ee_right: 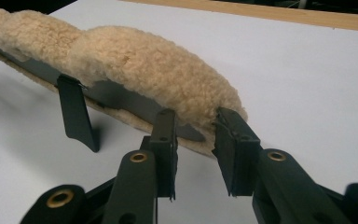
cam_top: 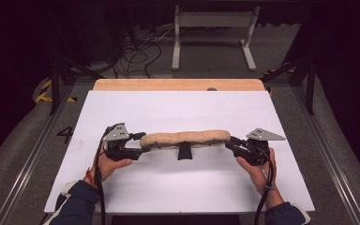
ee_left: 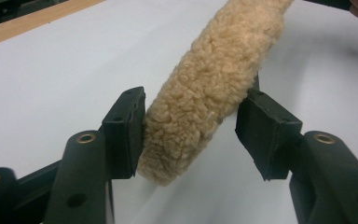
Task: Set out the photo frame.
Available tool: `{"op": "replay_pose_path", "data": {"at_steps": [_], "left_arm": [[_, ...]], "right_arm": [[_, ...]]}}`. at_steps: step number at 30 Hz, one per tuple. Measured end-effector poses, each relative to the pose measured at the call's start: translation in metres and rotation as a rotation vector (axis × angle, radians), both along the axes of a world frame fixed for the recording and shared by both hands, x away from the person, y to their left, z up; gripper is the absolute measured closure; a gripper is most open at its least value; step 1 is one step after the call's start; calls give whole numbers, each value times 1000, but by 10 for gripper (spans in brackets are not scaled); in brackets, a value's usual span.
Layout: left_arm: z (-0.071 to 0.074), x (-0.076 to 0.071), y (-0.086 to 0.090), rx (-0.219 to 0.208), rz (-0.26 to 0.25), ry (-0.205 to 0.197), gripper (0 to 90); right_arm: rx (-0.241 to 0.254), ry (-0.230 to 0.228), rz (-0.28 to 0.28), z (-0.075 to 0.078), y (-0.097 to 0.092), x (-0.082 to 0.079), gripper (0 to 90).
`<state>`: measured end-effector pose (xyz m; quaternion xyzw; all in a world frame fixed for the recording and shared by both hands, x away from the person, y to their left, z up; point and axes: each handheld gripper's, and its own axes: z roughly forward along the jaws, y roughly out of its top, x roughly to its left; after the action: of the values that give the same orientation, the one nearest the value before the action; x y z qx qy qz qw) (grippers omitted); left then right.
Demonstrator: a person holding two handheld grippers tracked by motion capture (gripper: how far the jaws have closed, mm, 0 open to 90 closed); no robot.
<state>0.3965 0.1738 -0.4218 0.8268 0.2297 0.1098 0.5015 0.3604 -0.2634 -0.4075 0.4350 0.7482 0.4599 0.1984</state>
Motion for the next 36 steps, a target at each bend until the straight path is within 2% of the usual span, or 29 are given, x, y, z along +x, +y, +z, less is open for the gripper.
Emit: {"op": "replay_pose_path", "data": {"at_steps": [13, 18, 22, 36], "left_arm": [[3, -11, 1, 27, -14, -9, 476], [7, -19, -1, 83, -12, -35, 506], [9, -26, -1, 104, -22, -43, 525], [10, -43, -1, 125, -47, -49, 562]], "right_arm": [[10, 5, 10, 0, 1, 13, 687], [-5, 3, 8, 1, 4, 20, 686], [-10, 5, 14, 1, 6, 25, 687], [-20, 16, 11, 1, 15, 41, 686]]}}
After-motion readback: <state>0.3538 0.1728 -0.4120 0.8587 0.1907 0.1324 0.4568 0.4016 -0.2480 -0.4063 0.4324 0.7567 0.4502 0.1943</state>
